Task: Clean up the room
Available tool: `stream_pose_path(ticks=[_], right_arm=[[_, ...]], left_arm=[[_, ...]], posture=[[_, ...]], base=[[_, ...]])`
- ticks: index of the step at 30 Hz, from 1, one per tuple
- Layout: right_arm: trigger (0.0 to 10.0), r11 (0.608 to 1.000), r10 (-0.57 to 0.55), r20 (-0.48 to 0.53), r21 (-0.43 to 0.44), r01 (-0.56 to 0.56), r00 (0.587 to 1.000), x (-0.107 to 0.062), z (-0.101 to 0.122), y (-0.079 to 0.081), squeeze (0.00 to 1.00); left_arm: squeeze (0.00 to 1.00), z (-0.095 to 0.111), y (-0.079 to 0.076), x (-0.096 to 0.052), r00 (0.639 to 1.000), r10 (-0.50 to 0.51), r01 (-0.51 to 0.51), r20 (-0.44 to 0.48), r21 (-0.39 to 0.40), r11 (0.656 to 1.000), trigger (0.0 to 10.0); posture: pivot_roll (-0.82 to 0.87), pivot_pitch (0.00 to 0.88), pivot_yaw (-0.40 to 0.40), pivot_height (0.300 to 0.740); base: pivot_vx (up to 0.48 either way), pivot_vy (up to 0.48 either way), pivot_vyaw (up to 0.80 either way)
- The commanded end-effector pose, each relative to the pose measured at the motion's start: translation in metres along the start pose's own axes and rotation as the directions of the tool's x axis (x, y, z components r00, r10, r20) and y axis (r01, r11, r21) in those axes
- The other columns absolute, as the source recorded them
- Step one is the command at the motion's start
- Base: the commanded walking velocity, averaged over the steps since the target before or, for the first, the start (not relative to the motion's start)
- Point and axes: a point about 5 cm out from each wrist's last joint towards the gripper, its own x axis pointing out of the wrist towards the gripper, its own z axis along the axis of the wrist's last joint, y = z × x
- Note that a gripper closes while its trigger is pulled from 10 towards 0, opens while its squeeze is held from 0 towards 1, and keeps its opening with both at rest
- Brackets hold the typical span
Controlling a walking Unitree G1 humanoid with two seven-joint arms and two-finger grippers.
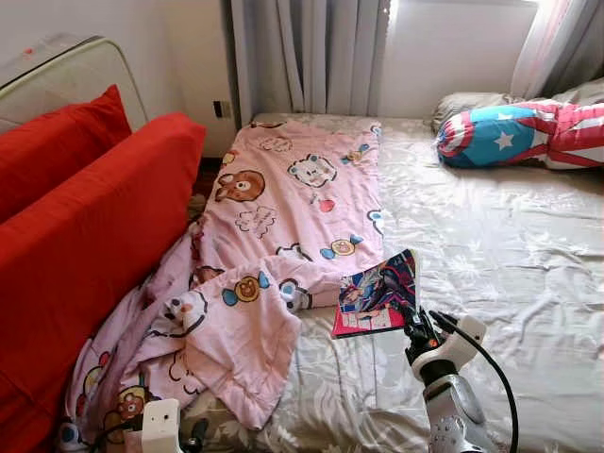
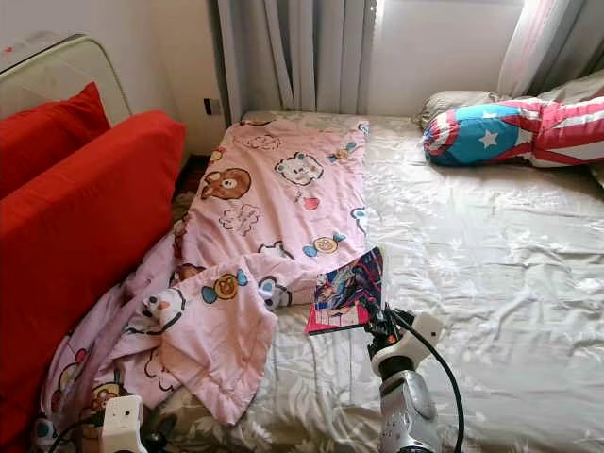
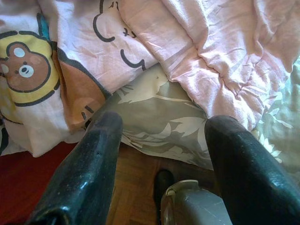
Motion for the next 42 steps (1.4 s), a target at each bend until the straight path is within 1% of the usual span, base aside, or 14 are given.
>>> stream_pose_path(ticks=[1, 5, 10, 19, 42], right_arm=[[10.0, 1.000, 0.007, 0.029, -0.015, -0.006, 1.000, 0.0044, 0.0063, 0.0039, 0.00], [10.0, 1.000, -0.016, 0.019, -0.013, 0.017, 1.000, 0.0043, 0.0054, 0.0013, 0.00], [10.0, 1.000, -0.022, 0.016, -0.018, 0.023, 1.000, 0.0034, 0.0045, -0.0007, 0.00], [10.0, 1.000, -0.026, 0.022, -0.016, 0.026, 0.999, 0.0028, 0.0020, 0.0012, 0.00], [10.0, 1.000, -0.012, 0.013, -0.018, 0.013, 1.000, 0.0027, -0.0024, 0.0050, 0.00]], left_arm=[[0.00, -0.0011, -0.0007, -0.0006, 1.000, -0.010, 0.010, -0.002, 0.026, 1.000, 10.0], [0.00, -0.0008, -0.0003, -0.0005, 1.000, -0.010, 0.010, -0.001, 0.029, 1.000, 10.0], [0.00, -0.0008, -0.0007, -0.0004, 1.000, -0.012, 0.012, 0.000, 0.030, 0.999, 10.0], [0.00, -0.0008, -0.0033, -0.0004, 1.000, -0.024, 0.024, 0.004, 0.038, 0.999, 10.0], [0.00, 0.0014, -0.0038, 0.0007, 0.999, -0.037, 0.036, 0.006, 0.056, 0.998, 10.0]], posture=[[0.02, 0.000, -0.033, 0.725], [0.02, 0.000, -0.032, 0.725], [0.02, 0.000, -0.032, 0.725], [0.02, 0.000, -0.030, 0.725], [0.02, 0.000, -0.019, 0.725]], base=[[0.000, 0.000, 0.00], [0.000, -0.271, 0.00], [0.000, -0.292, -0.76], [0.000, -0.298, 0.00], [0.000, -0.411, 0.00]])
